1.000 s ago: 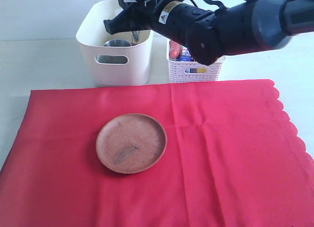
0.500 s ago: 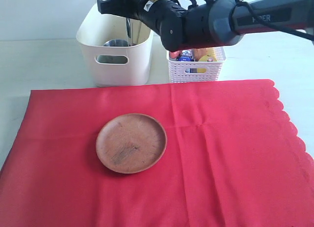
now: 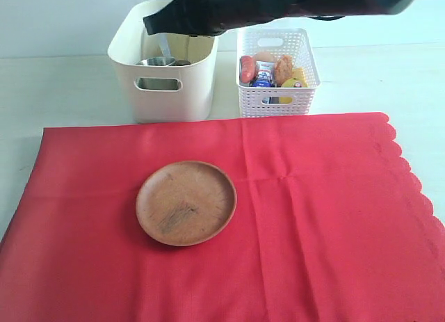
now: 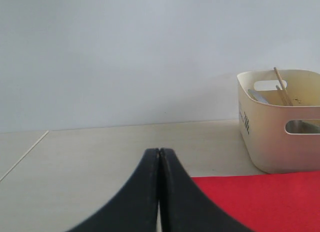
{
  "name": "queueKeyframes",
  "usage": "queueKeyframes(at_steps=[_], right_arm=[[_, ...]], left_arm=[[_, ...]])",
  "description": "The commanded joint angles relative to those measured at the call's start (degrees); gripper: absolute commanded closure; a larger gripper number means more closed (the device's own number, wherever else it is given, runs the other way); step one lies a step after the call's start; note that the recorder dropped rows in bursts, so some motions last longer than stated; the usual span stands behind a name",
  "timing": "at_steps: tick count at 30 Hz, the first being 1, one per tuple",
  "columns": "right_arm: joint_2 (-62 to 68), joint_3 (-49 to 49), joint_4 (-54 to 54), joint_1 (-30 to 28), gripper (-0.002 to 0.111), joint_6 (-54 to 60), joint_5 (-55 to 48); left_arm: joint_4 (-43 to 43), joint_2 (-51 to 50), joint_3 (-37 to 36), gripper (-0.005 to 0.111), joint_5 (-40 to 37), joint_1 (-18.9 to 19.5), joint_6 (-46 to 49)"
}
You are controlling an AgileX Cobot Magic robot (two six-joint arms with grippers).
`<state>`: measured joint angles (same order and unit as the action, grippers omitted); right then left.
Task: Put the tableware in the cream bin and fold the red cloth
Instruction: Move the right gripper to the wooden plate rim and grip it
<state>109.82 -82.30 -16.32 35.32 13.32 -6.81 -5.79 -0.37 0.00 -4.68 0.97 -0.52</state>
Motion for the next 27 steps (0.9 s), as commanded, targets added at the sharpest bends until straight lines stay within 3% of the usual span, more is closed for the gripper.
queueKeyframes(at_steps=[1,4,8,13,19,24,27], right_arm=[[-8.63,11.25,0.93,-0.32,0.108,0.75,0.84],[-15.44,22.39,0.93,-0.32,0.108,3.56,-2.98],[-14.01,26.93,0.81,-0.32,0.108,5.97,-12.29],[-6.66,25.73,-4.50,-0.44,0.108,12.86,-12.43],[1.59,16.07,-24.78,-1.96,0.108,34.02,-27.62],[2.18,12.02,-27.08,-5.52,0.108,36.07,-31.90],[2.45,12.35,-25.19,-5.59,0.105,29.92,-29.33]], left_arm=[[-0.09,0.37,0.00,0.107,-0.09,0.06,-0.19],[-0.09,0.37,0.00,0.107,-0.09,0.06,-0.19],[-0.09,0.37,0.00,0.107,-0.09,0.06,-0.19],[-0.09,0.37,0.00,0.107,-0.09,0.06,-0.19],[-0.09,0.37,0.00,0.107,-0.09,0.06,-0.19],[-0.09,0.37,0.00,0.107,-0.09,0.06,-0.19],[-0.09,0.37,0.00,0.107,-0.09,0.06,-0.19]])
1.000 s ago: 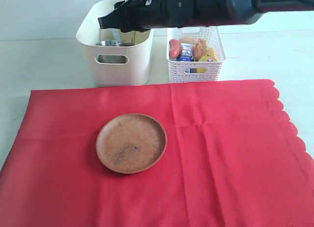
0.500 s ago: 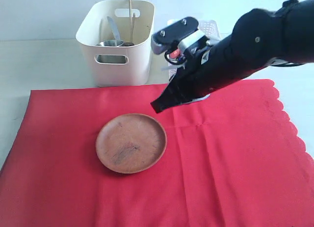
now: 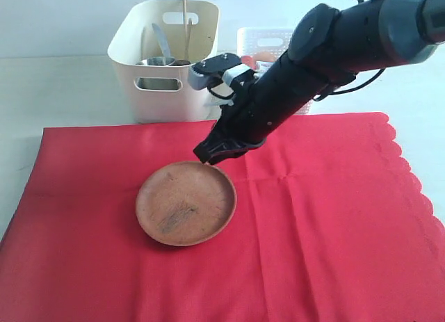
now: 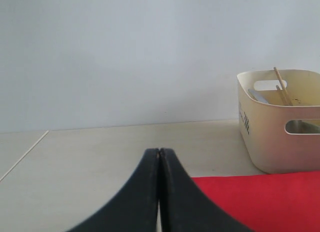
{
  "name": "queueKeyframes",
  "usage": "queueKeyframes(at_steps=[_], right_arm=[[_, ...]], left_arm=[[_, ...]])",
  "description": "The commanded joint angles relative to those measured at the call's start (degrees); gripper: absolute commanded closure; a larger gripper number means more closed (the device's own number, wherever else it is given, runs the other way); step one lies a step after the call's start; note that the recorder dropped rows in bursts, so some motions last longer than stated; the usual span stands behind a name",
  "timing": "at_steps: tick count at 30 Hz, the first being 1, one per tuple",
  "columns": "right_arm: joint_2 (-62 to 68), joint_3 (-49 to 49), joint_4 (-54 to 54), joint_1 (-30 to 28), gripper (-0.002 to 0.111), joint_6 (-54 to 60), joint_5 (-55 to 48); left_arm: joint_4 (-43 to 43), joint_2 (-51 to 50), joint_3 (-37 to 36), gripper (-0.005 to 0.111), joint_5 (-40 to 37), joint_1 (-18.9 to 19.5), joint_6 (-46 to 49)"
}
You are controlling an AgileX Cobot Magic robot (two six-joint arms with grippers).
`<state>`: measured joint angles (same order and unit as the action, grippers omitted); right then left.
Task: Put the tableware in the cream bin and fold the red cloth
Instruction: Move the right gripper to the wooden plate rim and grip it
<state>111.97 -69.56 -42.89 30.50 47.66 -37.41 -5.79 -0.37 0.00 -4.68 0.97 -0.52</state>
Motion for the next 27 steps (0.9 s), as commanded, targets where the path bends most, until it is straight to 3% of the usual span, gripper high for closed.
queueKeyframes(at_steps=[1,7,11,20,27], right_arm=[[0.70,-0.09,2.33,-0.19,0.100,-6.87,2.63],[3.95,0.21,9.04,2.53,0.062,-13.24,7.97],[4.32,0.21,10.11,2.19,0.054,-13.25,9.06],[7.69,0.21,9.74,2.19,0.057,-13.25,6.88],[7.97,0.21,5.32,2.19,0.092,-6.28,4.12]], left_arm=[[-0.09,0.37,0.00,0.107,-0.09,0.06,-0.19],[-0.09,0.37,0.00,0.107,-0.09,0.06,-0.19],[-0.09,0.37,0.00,0.107,-0.09,0.06,-0.19],[-0.09,0.37,0.00,0.107,-0.09,0.06,-0.19],[-0.09,0.37,0.00,0.107,-0.09,0.06,-0.19]])
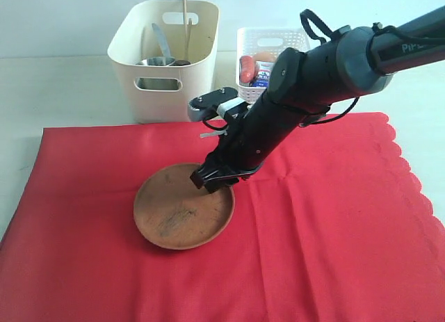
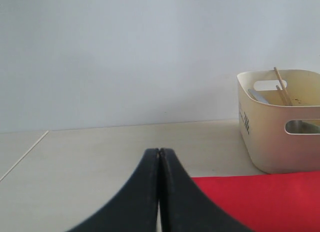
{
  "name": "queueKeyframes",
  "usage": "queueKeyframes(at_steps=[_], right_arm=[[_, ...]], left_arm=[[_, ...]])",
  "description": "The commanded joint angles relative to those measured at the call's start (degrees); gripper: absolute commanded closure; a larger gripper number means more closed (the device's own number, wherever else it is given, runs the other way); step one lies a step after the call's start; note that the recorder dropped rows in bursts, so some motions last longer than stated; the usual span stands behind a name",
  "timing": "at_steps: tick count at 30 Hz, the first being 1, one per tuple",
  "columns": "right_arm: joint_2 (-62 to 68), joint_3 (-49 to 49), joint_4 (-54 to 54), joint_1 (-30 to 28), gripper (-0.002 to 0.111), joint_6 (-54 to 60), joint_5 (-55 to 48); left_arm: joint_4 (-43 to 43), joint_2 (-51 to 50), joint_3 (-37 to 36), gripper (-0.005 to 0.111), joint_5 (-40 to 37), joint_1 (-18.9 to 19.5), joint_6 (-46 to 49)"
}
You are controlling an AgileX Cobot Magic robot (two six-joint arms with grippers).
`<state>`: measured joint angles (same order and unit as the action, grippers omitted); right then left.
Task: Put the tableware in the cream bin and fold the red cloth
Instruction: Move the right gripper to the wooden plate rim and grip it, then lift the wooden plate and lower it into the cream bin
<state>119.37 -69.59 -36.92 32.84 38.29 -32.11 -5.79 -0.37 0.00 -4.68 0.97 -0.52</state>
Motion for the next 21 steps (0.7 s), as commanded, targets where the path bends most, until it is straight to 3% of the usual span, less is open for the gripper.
queueKeyframes(at_steps=[1,3,12,21], right_arm=[[0.58,0.25,-0.57,-0.15,0.099,3.09,-0.99],[0.46,0.25,-0.57,-0.30,0.109,3.09,-0.91],[-3.71,0.25,-1.21,-0.85,0.108,2.45,-2.00],[-10.19,-0.04,-5.29,-5.59,0.108,4.37,-7.14]], left_arm=[[-0.09,0.37,0.00,0.107,-0.09,0.06,-0.19],[-0.09,0.37,0.00,0.107,-0.09,0.06,-0.19],[-0.09,0.37,0.00,0.107,-0.09,0.06,-0.19],[-0.09,0.37,0.00,0.107,-0.09,0.06,-0.19]])
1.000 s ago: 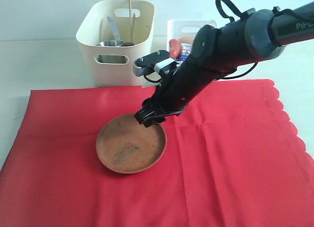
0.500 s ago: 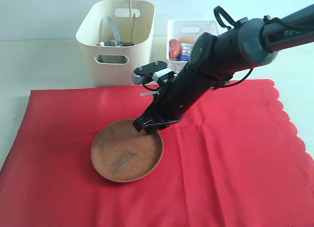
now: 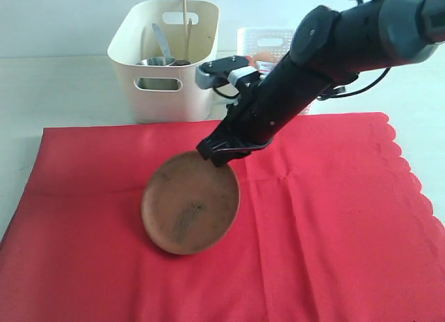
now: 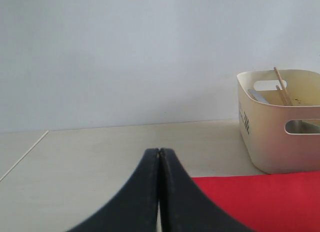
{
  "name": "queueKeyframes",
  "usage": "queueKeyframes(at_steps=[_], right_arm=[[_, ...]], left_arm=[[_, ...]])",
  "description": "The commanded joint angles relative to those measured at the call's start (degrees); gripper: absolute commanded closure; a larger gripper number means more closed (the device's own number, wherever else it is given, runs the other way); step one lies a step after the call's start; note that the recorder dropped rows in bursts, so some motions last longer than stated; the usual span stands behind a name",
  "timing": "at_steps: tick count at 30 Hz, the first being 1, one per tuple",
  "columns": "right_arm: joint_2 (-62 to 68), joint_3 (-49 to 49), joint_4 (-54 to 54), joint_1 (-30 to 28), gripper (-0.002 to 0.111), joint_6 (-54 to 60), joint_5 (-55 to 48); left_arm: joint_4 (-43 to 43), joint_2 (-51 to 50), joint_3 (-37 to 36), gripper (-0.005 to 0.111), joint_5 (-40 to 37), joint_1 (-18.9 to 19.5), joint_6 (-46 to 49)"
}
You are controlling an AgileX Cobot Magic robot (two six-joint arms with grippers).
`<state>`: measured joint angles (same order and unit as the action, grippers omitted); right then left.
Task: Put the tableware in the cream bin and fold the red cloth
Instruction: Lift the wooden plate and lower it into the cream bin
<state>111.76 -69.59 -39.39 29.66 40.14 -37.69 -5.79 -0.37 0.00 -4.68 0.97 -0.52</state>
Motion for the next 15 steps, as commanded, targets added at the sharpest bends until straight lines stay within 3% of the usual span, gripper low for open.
queueKeyframes(at_steps=[1,15], right_arm=[[-2.99,-0.04,-4.79,-3.26,0.108,4.11,-2.22],[-2.97,-1.30,-30.86,-14.54,0.108,20.60,-13.92]], left_arm=[[-0.09,0.37,0.00,0.107,-0.09,0.06,-0.19],[-0.09,0.37,0.00,0.107,-0.09,0.06,-0.19]])
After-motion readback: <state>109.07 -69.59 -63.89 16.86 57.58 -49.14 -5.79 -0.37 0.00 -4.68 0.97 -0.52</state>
